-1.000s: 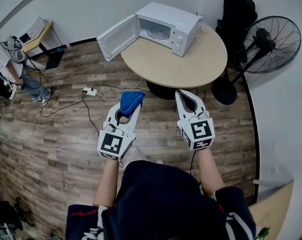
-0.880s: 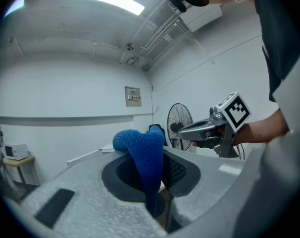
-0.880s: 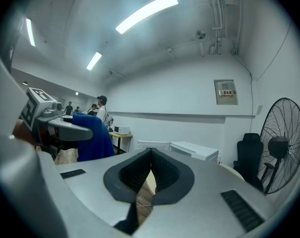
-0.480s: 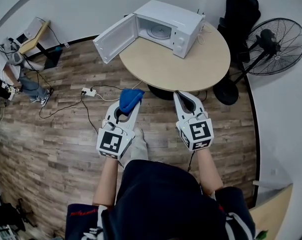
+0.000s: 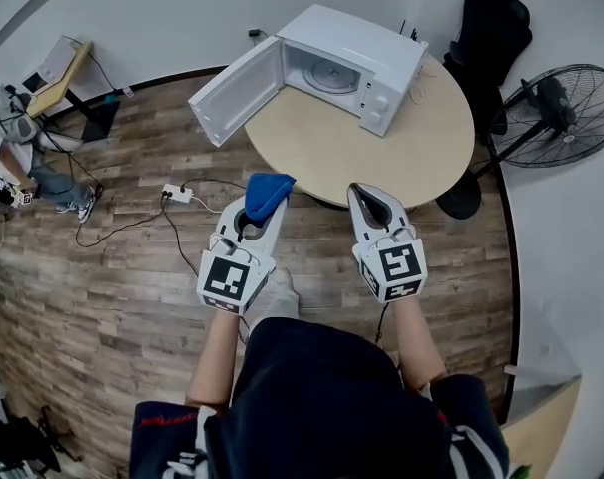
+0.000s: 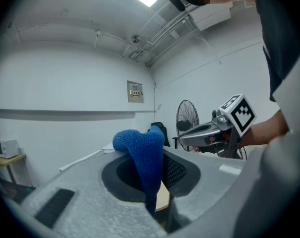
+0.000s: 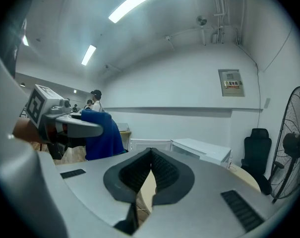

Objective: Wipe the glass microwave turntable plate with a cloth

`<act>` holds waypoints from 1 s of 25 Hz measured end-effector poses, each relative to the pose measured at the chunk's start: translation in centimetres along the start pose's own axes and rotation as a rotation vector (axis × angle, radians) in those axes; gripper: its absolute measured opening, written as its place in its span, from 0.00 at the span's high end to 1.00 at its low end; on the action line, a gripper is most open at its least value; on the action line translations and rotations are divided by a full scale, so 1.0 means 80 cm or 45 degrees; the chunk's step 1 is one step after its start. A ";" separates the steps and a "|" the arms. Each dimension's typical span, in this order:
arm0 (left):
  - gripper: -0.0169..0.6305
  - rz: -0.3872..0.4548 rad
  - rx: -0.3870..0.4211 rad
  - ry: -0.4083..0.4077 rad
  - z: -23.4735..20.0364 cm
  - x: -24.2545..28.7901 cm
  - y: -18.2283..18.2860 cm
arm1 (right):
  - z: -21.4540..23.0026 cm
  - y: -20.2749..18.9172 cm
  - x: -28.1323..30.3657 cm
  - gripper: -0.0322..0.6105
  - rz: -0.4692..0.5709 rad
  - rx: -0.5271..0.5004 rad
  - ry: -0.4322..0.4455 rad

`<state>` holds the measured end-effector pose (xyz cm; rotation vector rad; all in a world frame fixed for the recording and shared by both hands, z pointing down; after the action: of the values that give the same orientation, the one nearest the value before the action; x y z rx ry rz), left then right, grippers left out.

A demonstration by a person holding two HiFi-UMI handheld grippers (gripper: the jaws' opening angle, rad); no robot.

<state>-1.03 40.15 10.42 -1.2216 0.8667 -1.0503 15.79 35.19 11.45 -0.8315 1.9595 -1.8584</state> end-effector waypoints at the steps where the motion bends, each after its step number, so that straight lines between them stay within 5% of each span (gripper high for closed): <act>1: 0.89 -0.006 -0.002 -0.009 -0.011 0.008 -0.002 | 0.003 0.003 0.013 0.94 -0.004 -0.001 -0.003; 15: 0.89 -0.018 -0.018 -0.114 -0.149 0.118 -0.022 | 0.051 0.030 0.179 0.94 -0.045 -0.001 -0.068; 25: 0.89 -0.104 -0.039 -0.233 -0.151 0.197 -0.067 | 0.099 -0.023 0.207 0.94 -0.197 0.028 -0.108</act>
<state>-8.42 21.33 14.15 -1.3657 0.6989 -0.9754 7.90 18.95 15.12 -1.0648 1.8671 -1.8918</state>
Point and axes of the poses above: the fingertips, and each gripper's own axes: x forward along the fingers, z to its right, y out of its top, the point moved 5 cm from there along -x, backward along the fingers, and after that the axes turned 10 degrees about y, right-handed, at the moved point
